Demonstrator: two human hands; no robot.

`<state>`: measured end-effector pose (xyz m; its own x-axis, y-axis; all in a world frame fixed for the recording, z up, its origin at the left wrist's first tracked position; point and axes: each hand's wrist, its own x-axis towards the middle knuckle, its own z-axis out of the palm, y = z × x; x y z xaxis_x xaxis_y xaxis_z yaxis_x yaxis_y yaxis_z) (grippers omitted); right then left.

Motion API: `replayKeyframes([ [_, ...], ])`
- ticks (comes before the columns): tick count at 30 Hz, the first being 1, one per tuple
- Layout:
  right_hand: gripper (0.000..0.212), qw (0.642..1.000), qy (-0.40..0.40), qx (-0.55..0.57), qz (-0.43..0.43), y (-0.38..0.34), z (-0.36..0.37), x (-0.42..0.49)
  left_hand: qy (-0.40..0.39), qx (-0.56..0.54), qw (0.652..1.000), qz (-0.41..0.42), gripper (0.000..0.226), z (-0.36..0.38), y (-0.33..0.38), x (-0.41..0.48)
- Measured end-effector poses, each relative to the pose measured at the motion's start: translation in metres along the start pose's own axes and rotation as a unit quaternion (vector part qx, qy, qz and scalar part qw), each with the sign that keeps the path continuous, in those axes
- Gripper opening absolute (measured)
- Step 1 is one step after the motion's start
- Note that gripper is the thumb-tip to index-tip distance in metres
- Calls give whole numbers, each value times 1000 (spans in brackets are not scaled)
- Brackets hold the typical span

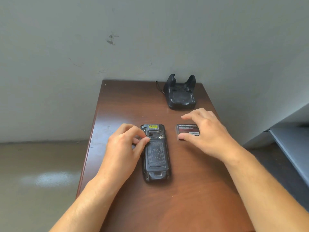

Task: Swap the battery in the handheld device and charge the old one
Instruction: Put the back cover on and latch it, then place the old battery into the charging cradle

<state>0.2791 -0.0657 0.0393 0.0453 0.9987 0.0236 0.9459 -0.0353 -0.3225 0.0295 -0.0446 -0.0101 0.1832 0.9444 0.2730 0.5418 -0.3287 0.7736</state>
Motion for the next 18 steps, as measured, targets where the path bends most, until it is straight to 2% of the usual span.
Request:
replayKeyframes([
  [4,70,990,-107,-84,-41,11,-13,11,2,-5,1000,-6,12,0,-2,3],
  [11,59,984,-133,-78,-90,17,-7,26,4,-9,1000,-22,22,-1,-1,5],
  [13,55,985,-124,-50,-109,19,-9,34,-15,-8,998,-61,20,-4,-1,9],
  [15,53,990,-83,-2,-117,24,-17,47,-44,22,995,-83,14,-11,2,25],
  [18,51,990,-14,59,-127,28,-28,70,-77,119,988,-57,12,-20,7,63],
])
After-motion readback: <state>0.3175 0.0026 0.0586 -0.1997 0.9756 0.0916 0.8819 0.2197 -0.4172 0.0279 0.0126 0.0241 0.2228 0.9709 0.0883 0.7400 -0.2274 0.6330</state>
